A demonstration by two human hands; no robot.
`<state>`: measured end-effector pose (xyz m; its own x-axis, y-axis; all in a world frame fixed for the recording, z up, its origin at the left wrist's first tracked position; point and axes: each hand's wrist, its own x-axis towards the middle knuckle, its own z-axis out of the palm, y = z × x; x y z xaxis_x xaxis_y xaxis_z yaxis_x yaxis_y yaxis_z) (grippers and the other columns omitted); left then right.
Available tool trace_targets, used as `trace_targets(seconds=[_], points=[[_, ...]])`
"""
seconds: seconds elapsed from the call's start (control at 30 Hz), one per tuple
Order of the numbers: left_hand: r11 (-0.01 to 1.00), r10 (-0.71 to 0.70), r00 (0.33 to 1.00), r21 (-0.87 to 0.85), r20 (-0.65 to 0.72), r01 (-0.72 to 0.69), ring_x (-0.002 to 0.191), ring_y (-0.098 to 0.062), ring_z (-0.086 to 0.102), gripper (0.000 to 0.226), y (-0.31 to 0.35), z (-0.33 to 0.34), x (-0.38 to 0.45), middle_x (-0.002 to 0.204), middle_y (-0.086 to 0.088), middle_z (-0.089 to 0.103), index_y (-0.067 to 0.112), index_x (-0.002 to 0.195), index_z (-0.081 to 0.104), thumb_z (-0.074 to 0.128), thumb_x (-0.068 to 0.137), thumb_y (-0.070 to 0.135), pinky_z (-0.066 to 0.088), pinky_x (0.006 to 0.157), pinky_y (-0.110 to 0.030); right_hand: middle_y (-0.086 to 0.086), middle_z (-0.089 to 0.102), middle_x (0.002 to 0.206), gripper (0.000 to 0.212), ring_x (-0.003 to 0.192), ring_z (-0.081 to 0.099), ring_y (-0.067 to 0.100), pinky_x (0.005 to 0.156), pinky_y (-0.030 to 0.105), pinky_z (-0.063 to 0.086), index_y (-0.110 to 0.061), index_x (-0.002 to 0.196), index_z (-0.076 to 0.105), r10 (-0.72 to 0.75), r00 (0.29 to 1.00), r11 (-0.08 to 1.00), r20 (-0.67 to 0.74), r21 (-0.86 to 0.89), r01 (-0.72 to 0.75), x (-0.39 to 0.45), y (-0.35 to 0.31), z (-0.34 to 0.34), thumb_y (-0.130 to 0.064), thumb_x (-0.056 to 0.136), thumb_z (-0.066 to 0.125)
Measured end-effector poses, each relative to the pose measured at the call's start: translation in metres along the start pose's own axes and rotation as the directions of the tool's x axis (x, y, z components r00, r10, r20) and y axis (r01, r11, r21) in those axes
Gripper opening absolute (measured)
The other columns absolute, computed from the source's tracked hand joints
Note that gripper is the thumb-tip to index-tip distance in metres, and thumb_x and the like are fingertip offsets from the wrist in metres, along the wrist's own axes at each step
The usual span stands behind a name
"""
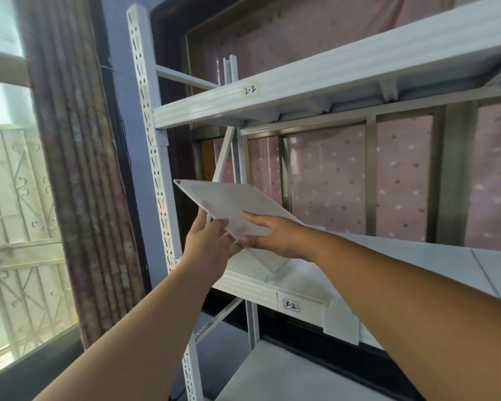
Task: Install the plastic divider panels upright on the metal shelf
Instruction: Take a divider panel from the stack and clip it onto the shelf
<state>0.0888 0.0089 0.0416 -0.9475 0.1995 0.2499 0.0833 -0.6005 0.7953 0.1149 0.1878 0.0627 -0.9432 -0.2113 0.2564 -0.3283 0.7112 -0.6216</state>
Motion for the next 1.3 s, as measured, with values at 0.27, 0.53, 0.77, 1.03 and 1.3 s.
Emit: trace_targets(seconds=[0.27, 0.53, 0.77, 1.03, 1.3], points=[[0.989, 0.043, 0.966, 0.124, 0.254, -0.077, 0.115, -0.034, 0.076, 0.054, -0.006, 0.059, -0.012, 0.135, -0.004, 0.075, 0.05, 0.146, 0.057, 0.052, 0.108, 0.01, 0.065, 0.086, -0.05, -0.005, 0.029, 0.166, 0.062, 0.15, 0.029, 0.019, 0.123, 0.045, 0.028, -0.054, 0.152, 0.032, -0.029, 0.998, 0.944, -0.061, 0.325, 0.047, -0.024, 0.002, -0.022, -0.042, 0.099, 0.061], [0.997, 0.002, 0.896, 0.069, 0.444, -0.036, 0.121, -0.031, 0.074, 0.053, -0.035, 0.085, 0.007, 0.139, -0.008, 0.073, 0.036, 0.147, 0.061, 0.071, 0.095, 0.035, 0.062, 0.095, -0.05, -0.015, 0.053, 0.15, 0.048, 0.134, 0.05, 0.001, 0.114, 0.031, 0.042, -0.054, 0.141, 0.051, -0.014, 0.973, 0.907, -0.231, 0.407, 0.109, -0.071, 0.017, -0.052, -0.034, 0.099, 0.063], [0.999, -0.012, 0.848, 0.046, 0.53, -0.015, 0.131, -0.03, 0.068, 0.072, -0.081, 0.15, -0.001, 0.143, -0.002, 0.071, 0.044, 0.154, 0.05, 0.08, 0.09, 0.032, 0.06, 0.091, -0.067, -0.012, 0.065, 0.139, 0.039, 0.128, 0.058, 0.003, 0.107, 0.031, 0.049, -0.034, 0.142, 0.058, 0.117, 0.934, 0.848, -0.338, 0.524, 0.083, -0.118, 0.043, -0.087, -0.024, 0.104, 0.055], [0.995, -0.039, 0.73, 0.092, 0.682, -0.032, 0.123, -0.025, 0.073, 0.074, -0.119, 0.231, -0.031, 0.139, 0.001, 0.073, 0.051, 0.153, 0.046, 0.079, 0.092, 0.025, 0.054, 0.1, -0.071, -0.021, 0.073, 0.114, 0.055, 0.101, 0.066, -0.002, 0.082, 0.019, 0.053, -0.063, 0.114, 0.065, 0.239, 0.887, 0.842, -0.395, 0.539, 0.014, -0.201, 0.068, -0.144, -0.011, 0.104, 0.053], [0.998, -0.06, 0.622, 0.042, 0.781, 0.043, 0.126, -0.025, 0.071, 0.076, -0.164, 0.325, -0.087, 0.164, 0.007, 0.051, 0.052, 0.148, 0.052, 0.082, 0.082, 0.028, 0.064, 0.089, -0.053, 0.018, 0.056, 0.145, 0.042, 0.141, 0.044, 0.038, 0.118, 0.062, 0.032, -0.033, 0.142, 0.057, 0.31, 0.801, 0.858, -0.512, 0.513, -0.004, -0.307, 0.083, -0.188, -0.013, 0.107, 0.049]])
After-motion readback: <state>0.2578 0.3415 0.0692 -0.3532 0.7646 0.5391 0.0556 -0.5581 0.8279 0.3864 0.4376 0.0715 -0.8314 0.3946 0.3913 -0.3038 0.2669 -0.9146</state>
